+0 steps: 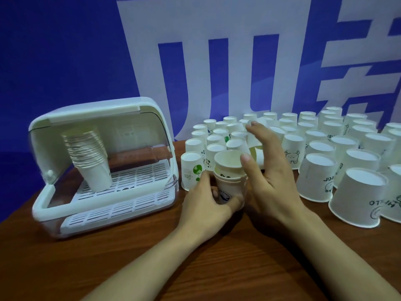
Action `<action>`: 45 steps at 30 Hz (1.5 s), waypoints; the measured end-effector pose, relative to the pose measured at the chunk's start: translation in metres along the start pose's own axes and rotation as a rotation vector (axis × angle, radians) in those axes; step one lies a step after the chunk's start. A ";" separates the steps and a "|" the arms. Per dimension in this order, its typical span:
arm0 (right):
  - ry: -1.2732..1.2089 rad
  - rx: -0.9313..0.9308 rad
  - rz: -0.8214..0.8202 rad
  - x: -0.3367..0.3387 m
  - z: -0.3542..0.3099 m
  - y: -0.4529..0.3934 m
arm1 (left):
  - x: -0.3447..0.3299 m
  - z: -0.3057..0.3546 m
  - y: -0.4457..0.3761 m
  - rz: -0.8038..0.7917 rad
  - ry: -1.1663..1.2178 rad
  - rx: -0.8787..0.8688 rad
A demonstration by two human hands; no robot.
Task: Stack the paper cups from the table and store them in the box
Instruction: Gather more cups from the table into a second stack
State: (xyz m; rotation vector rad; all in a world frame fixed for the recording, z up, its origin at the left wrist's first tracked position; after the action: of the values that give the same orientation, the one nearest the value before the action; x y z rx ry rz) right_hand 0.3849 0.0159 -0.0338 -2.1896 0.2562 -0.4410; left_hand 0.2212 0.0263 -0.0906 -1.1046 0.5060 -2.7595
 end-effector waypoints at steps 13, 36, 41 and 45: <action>0.010 -0.260 -0.185 -0.013 0.013 -0.006 | 0.003 0.001 0.000 -0.001 -0.019 0.040; 0.109 -0.381 0.141 0.023 0.019 -0.067 | 0.009 -0.006 -0.005 0.018 -0.101 0.078; -0.295 -0.494 -0.095 -0.016 0.008 -0.052 | 0.008 -0.010 -0.007 0.054 -0.062 0.079; -0.270 -0.413 -0.376 -0.033 0.006 -0.048 | 0.009 -0.009 -0.008 0.071 -0.034 0.075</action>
State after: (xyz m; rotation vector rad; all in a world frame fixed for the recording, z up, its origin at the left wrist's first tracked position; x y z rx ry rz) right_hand 0.3586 0.0601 -0.0066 -2.6827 -0.2387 -0.3070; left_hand 0.2083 0.0339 -0.0885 -1.0937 0.4250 -2.6710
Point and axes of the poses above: each hand's wrist, its own y-axis away from the middle knuckle, its own x-axis out of the back of the hand, z = x × y, the point moved 5 cm from there along -y, towards the middle knuckle, and after that the axes turned 8 degrees about -y, right-handed, at the moved point
